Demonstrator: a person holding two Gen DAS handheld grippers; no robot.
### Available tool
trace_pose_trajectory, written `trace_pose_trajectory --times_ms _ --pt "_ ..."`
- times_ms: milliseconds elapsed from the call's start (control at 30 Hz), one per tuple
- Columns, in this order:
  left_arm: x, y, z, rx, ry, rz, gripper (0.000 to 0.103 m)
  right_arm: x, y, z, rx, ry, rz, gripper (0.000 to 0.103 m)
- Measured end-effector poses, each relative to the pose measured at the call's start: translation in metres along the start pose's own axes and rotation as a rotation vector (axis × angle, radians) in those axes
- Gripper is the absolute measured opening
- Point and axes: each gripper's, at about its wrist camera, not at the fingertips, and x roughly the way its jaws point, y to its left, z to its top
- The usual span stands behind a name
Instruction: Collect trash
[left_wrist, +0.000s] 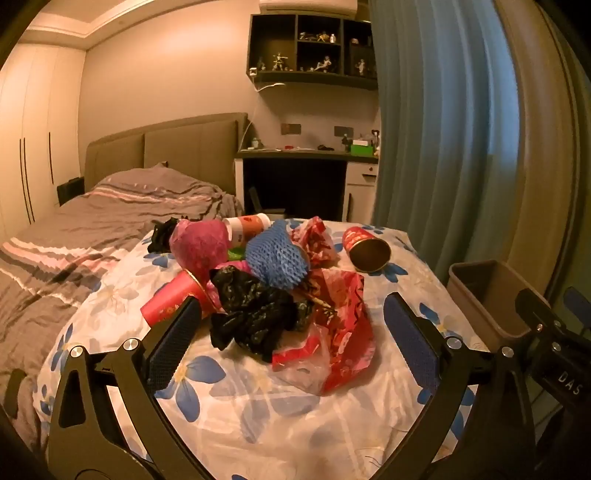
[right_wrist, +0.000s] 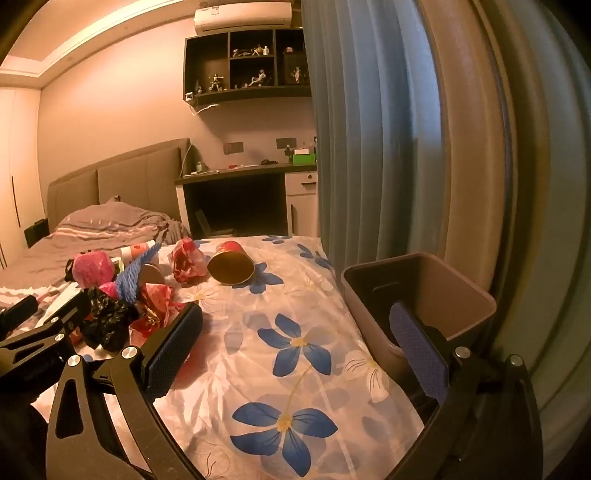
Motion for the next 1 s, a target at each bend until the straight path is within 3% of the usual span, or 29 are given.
trace_pose_trajectory --times_ms 1000 --pt "0.0001 -0.0007 -0.0002 -0.002 0.016 0.001 0.097 -0.0013 -0.0024 -0.0010 0.002 0.000 -0.001 0.098"
